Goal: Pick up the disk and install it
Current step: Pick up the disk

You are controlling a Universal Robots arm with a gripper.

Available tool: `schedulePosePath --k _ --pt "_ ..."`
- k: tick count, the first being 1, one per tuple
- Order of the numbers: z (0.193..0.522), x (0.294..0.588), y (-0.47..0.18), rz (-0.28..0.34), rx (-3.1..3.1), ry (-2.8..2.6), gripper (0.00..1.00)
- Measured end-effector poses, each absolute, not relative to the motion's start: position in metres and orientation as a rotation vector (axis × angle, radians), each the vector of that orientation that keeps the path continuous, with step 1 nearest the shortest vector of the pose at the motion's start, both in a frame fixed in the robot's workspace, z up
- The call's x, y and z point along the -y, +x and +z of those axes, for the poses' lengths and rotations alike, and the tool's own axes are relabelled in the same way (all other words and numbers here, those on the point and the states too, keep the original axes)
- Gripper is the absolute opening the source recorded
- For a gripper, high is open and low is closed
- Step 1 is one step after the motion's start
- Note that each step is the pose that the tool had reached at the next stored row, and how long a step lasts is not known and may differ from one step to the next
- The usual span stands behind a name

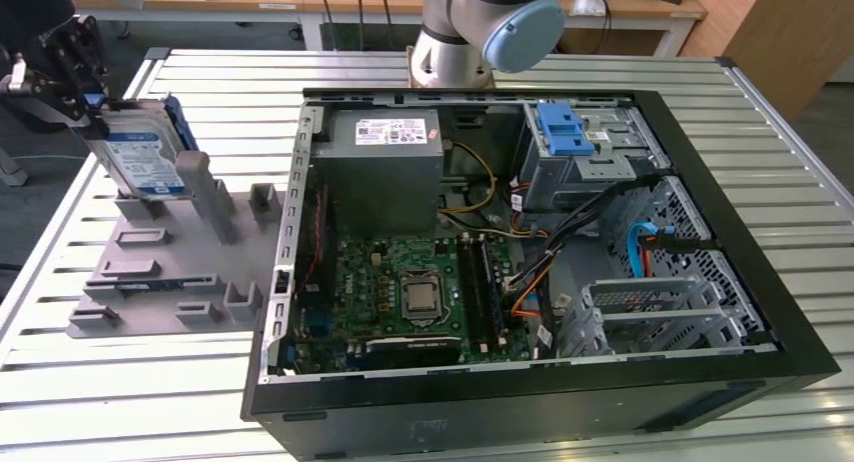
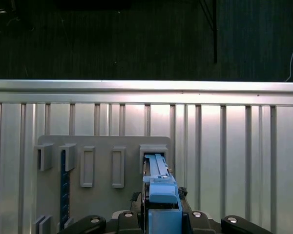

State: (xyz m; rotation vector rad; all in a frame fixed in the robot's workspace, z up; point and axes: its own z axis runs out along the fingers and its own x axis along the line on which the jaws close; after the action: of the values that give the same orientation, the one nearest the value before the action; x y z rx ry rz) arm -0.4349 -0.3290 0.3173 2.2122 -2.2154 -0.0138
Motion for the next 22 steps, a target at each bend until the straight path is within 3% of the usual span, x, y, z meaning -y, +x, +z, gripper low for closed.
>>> schedulePosePath --k 22 --pt "0.33 0.329 -0.435 -0.014 2.215 2.212 0.36"
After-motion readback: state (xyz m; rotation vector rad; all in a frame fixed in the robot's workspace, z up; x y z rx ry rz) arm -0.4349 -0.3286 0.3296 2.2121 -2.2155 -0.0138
